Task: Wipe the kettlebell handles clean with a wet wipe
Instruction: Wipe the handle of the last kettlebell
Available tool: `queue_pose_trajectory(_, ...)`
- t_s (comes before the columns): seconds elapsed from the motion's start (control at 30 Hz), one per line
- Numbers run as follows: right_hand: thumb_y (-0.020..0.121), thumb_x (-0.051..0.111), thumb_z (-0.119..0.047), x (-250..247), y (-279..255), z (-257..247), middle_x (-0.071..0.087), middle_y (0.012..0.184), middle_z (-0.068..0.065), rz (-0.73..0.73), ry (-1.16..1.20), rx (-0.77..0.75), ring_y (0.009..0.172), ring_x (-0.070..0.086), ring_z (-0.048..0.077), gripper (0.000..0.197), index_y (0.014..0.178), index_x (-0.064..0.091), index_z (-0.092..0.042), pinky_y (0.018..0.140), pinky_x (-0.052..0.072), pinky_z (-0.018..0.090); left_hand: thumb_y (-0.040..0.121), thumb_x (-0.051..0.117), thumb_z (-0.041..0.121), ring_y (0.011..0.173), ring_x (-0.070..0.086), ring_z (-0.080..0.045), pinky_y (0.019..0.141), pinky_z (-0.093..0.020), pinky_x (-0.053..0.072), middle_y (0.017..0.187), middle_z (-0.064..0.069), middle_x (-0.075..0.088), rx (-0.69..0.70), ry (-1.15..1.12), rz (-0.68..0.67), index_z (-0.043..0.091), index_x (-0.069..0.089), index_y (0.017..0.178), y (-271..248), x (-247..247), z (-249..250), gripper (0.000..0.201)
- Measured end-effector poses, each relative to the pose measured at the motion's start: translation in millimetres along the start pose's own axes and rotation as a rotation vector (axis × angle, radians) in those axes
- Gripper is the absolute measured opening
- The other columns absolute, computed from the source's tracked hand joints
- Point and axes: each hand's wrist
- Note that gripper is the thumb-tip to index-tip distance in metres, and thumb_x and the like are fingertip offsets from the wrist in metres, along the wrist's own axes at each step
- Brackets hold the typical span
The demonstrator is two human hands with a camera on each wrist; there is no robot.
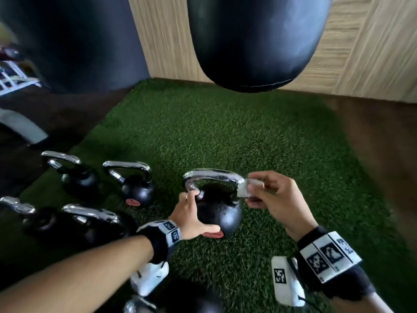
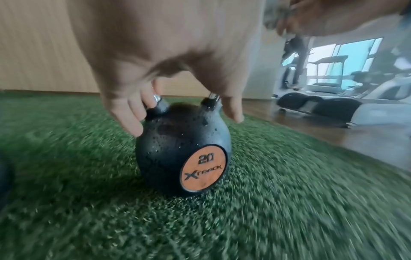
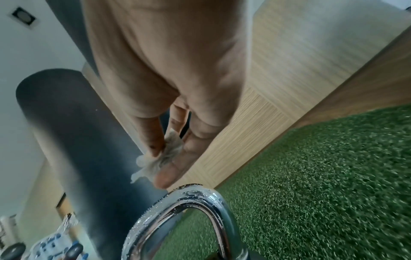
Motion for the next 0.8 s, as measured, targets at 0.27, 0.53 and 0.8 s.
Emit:
queue_pose_trajectory(0.27,0.087,0.079,-0.025,-7,57,-17,0.077,0.085,-0.009,-0.086,-0.277,-0.106,0.074,0.073,0.007,0.017,0.101,0.074,-0.032,0.069,0.06,0.029,0.042,0.098,0.049,0.106,0.05,-0.018,0.093,-0.025,0.043,0.116,-0.001,0.046,-0.375,-0.329,0.248,0.023,0.023,0.11,31,33,25,0.105)
queue_pose_trajectory(0.53,0.09,0.073,-0.017,-12,73,-29,0.075,0.102,-0.006,-0.246,-0.317,-0.143,0.078,0.074,0.006,0.018,0.108,0.075,-0.016,0.072,0.06,0.021,0.038,0.1,0.046,0.093,0.063,-0.02,0.078,-0.025,0.041,0.103,0.007,0.065,-0.544,-0.419,0.323,0.033,0.026,0.105,22,37,29,0.101)
queue_pose_trajectory(0.8,0.093,0.062,0.004,14,70,-38,0.064,0.121,0.023,-0.293,-0.238,-0.032,0.104,0.065,0.039,0.027,0.12,0.065,0.006,0.086,0.057,0.033,0.029,0.092,0.068,0.117,0.065,-0.02,0.097,-0.027,0.05,0.125,0.006,0.069,-0.514,-0.32,0.153,0.026,0.05,0.123,28,23,13,0.111)
Point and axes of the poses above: each hand's wrist, its own y-axis towards the middle knuckle, its own x-axis out of the palm, z = x × y
